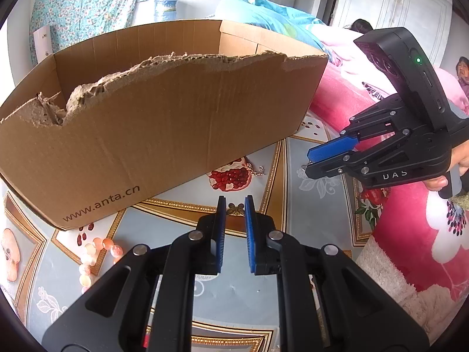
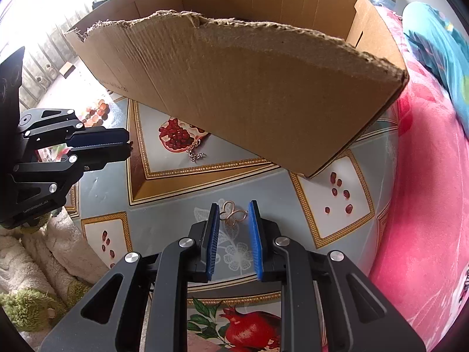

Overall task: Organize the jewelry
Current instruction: 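Carry the butterfly earring into the box and open the right gripper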

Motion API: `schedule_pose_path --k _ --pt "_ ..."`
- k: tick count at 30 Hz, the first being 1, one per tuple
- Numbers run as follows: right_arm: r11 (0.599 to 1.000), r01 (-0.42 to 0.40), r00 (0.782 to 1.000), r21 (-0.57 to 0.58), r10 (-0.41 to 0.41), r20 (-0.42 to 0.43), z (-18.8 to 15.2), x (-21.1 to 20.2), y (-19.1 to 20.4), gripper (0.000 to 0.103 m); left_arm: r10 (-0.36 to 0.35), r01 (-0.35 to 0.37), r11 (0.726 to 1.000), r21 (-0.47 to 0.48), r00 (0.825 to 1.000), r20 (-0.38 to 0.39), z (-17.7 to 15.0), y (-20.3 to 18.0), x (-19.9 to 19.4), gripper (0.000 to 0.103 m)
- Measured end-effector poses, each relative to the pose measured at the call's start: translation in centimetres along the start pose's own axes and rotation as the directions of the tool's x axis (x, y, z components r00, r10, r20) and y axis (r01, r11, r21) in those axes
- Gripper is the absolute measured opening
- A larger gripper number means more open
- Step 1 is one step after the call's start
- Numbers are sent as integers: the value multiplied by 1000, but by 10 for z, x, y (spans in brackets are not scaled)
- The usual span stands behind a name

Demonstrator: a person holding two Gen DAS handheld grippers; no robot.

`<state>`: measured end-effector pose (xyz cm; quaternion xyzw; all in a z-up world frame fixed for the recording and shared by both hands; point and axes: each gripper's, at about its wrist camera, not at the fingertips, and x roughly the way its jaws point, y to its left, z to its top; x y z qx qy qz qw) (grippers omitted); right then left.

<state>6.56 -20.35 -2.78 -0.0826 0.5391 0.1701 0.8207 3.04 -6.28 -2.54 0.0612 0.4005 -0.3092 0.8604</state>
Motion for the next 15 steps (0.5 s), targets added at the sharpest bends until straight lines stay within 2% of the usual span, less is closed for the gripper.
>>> schedule_pose_path --k 8,12,15 --pt "1000 0 998 2 0 61 -7 -34 13 20 -36 36 999 2 998 55 5 0 -23 12" --pt "1000 -4 991 -3 4 135 -6 -70 20 20 -62 62 998 4 992 109 17 -1 -48 12" --pt "1000 -7 977 -19 11 215 1 -104 22 20 -61 60 998 16 985 159 34 -2 -69 12"
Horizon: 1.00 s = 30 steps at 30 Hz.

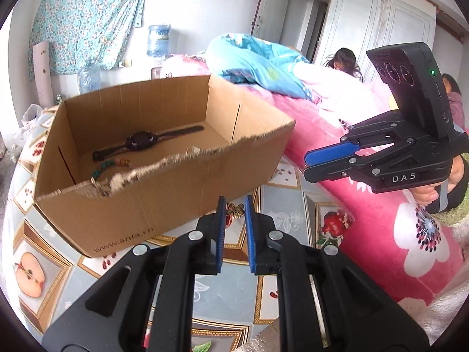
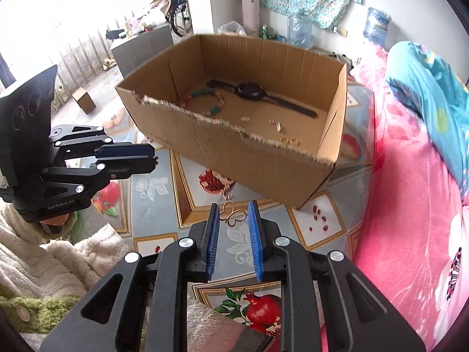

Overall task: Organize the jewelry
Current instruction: 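Carry the butterfly earring into the box and open the right gripper, then withdraw both grippers from the box back over the table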

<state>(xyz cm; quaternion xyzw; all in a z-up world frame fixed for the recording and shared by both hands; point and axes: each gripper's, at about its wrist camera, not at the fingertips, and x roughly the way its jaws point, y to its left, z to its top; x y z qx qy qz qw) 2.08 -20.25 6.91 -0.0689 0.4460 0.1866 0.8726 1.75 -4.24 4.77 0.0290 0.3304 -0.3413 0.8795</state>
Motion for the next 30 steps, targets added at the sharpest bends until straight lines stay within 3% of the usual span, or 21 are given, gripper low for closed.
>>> schedule_pose_path --k 5,9,12,15,18,21,24,26,30 --pt "1000 -23 992 -17 25 124 38 -35 -2 20 28 -28 1000 8 998 57 39 10 -16 12" --pt "998 -64 988 -16 66 142 68 -29 -13 20 72 -72 997 -1 997 -1 68 27 4 12" --pt "991 -131 988 24 129 82 91 1 -29 20 118 -123 991 -48 988 -99 84 49 32 12" --pt "983 -173 985 68 174 -9 103 42 -40 20 97 -124 984 -127 975 -201 97 75 63 12" --pt "978 -188 977 90 196 -90 113 75 -44 20 135 -170 978 -118 956 -261 104 85 86 12" --pt "978 -188 968 92 201 -153 120 99 -43 20 121 -177 973 -150 939 -322 105 94 106 12" --pt "978 -187 961 98 203 -188 120 113 -41 20 145 -209 966 -154 926 -348 105 100 116 13" --pt "975 -195 958 103 212 -193 119 116 -41 21 125 -201 962 -185 927 -354 107 104 120 20" --pt "967 -214 954 136 237 -185 118 116 -46 21 122 -200 957 -209 933 -338 109 107 120 25"
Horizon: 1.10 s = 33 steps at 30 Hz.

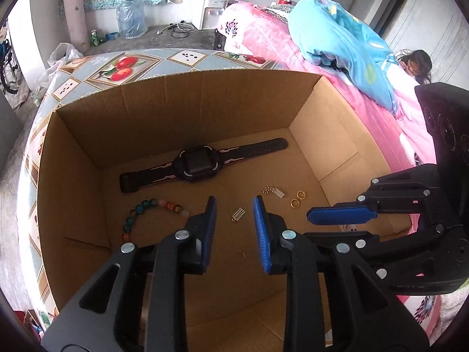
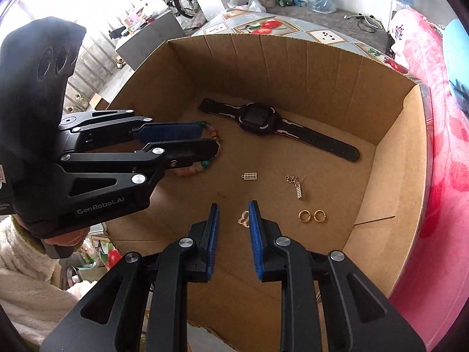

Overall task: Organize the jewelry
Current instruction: 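Withdraw both grippers from the box back over the table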

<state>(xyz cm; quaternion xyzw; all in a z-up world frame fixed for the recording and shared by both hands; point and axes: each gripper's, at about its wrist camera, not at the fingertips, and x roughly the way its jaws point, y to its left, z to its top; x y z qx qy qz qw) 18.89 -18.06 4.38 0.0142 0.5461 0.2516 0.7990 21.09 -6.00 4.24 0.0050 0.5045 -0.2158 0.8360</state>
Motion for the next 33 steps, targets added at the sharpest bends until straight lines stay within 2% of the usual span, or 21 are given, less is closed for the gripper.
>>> schedule_pose_path --k 8,13,17,21,23,25,28,30,33 --pt "999 -25 998 26 23 61 -4 -18 -5 21 3 -2 1000 -23 998 61 0 2 -17 26" --pt "999 -36 985 24 31 171 -16 -48 0 22 0 1 1000 -2 989 145 -13 -4 -47 26" --pt "999 -31 952 8 27 304 -43 -86 12 29 5 -12 1000 28 967 255 -36 -12 -81 31" --pt "999 -38 902 -23 44 429 -86 -116 28 29 -18 4 999 34 918 395 -75 -15 -118 31" --pt "998 -63 876 -16 63 478 -110 -123 32 29 -43 21 998 56 903 428 -93 -18 -127 32" --pt "996 -91 863 6 76 499 -131 -120 32 29 -53 24 997 72 898 437 -110 -20 -130 32" --pt "991 -113 870 79 60 489 -154 -99 26 29 -68 39 996 81 911 408 -133 -22 -124 33" --pt "983 -125 884 133 49 466 -165 -78 21 29 -58 27 996 88 924 377 -148 -23 -115 33" --pt "978 -81 903 193 -9 430 -177 -47 18 29 -23 -1 997 77 948 317 -170 -23 -96 33"
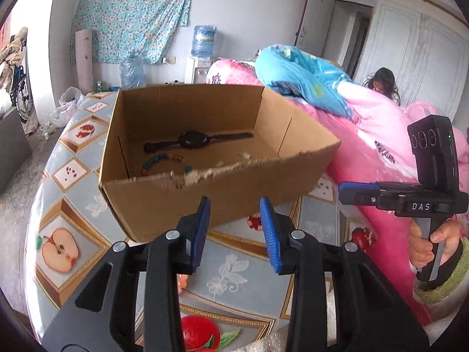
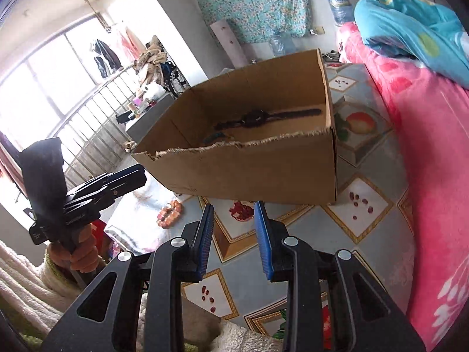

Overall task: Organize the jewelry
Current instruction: 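Withdraw both grippers from the box back over the table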

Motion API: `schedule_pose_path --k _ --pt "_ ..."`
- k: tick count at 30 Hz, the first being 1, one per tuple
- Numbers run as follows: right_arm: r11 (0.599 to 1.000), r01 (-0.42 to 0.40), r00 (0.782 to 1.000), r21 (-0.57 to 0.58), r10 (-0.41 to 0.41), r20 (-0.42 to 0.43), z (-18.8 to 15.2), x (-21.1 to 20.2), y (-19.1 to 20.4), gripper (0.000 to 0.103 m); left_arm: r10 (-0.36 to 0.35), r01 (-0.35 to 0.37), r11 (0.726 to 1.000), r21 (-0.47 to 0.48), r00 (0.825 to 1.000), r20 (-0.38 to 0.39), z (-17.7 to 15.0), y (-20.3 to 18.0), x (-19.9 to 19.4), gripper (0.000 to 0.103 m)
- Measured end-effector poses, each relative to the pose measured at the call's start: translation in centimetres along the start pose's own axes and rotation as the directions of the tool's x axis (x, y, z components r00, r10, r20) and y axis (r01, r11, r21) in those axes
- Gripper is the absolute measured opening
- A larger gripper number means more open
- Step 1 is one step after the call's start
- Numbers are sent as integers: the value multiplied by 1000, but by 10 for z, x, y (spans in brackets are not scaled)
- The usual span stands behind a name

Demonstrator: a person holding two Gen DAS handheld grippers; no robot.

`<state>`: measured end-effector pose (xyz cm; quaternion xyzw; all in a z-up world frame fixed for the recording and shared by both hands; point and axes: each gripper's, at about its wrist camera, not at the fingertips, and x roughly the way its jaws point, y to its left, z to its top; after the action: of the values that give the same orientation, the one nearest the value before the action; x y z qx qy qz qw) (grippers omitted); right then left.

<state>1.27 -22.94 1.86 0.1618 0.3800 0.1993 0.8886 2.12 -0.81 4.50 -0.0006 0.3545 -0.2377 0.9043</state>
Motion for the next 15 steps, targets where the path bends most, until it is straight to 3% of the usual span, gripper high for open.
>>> schedule_pose_path --k 5,8,12,15 --pt "999 53 998 -5 -53 -16 -15 34 0 29 119 -115 993 36 986 -114 -40 -3 24 33" --pt "995 84 996 -48 -85 -23 -15 48 6 29 200 -188 977 96 971 -132 -54 -7 31 33" --pt "993 97 994 -70 -100 -39 -11 62 10 28 228 -212 970 120 964 -137 -59 -9 34 33" --pt "984 150 987 -92 -154 -41 -8 67 11 28 248 -231 965 126 957 -149 -58 -8 39 33"
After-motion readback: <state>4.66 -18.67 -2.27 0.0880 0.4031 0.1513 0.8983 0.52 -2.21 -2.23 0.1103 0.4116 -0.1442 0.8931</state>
